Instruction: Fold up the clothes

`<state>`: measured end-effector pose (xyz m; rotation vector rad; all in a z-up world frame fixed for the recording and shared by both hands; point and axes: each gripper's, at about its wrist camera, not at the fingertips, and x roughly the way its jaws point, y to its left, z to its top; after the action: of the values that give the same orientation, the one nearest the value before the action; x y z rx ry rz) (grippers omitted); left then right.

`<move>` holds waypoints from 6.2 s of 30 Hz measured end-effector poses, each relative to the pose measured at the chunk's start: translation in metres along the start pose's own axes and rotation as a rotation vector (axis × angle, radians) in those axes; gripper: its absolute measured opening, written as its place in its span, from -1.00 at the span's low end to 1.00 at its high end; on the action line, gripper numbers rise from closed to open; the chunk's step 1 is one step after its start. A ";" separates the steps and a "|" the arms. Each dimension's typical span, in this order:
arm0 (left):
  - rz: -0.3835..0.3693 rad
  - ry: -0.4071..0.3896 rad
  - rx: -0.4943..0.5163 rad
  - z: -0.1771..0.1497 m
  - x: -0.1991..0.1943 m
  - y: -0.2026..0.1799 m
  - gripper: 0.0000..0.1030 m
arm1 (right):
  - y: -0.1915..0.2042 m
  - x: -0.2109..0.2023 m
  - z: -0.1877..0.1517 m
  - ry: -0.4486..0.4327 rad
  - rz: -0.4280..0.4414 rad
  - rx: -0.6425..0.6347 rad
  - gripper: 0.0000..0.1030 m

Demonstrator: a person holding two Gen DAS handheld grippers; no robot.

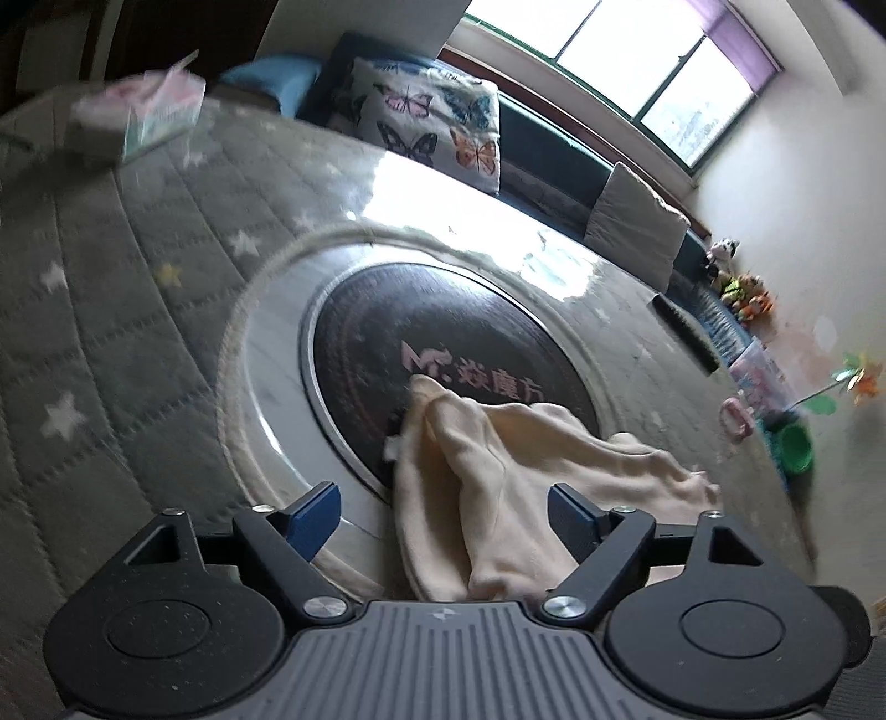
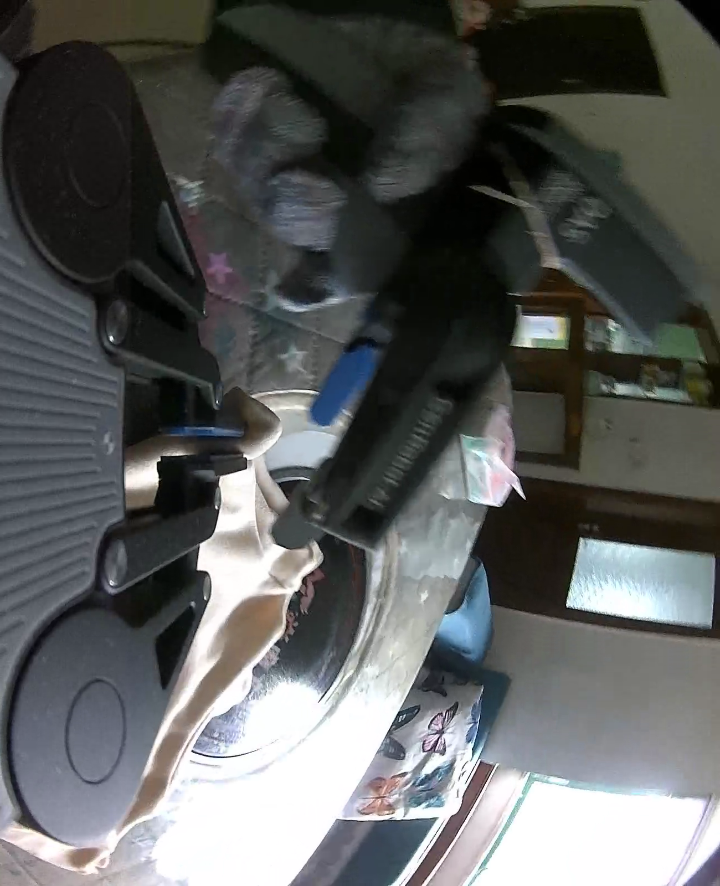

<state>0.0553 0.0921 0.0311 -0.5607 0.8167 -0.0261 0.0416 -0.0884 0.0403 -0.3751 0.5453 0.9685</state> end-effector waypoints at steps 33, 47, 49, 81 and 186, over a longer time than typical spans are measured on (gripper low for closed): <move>-0.063 0.068 -0.162 -0.010 0.021 0.005 -0.62 | -0.131 -0.053 -0.063 0.053 -0.291 0.345 -0.77; -0.049 0.066 -0.143 -0.010 0.023 0.001 -0.62 | -0.190 -0.070 -0.099 0.009 -0.339 0.615 -0.22; -0.048 0.066 -0.140 -0.010 0.023 0.001 -0.62 | -0.194 -0.068 -0.102 -0.004 -0.307 0.660 -0.23; -0.208 0.082 0.206 0.005 0.077 -0.193 -0.73 | -0.249 -0.192 -0.123 -0.165 -0.547 0.742 -0.88; -0.062 0.052 0.576 -0.094 0.075 -0.215 1.00 | -0.142 -0.154 -0.162 0.025 -0.662 0.579 1.00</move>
<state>0.0826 -0.1526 0.0322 -0.0407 0.7973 -0.3237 0.0504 -0.3513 0.0096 -0.0298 0.6395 0.1474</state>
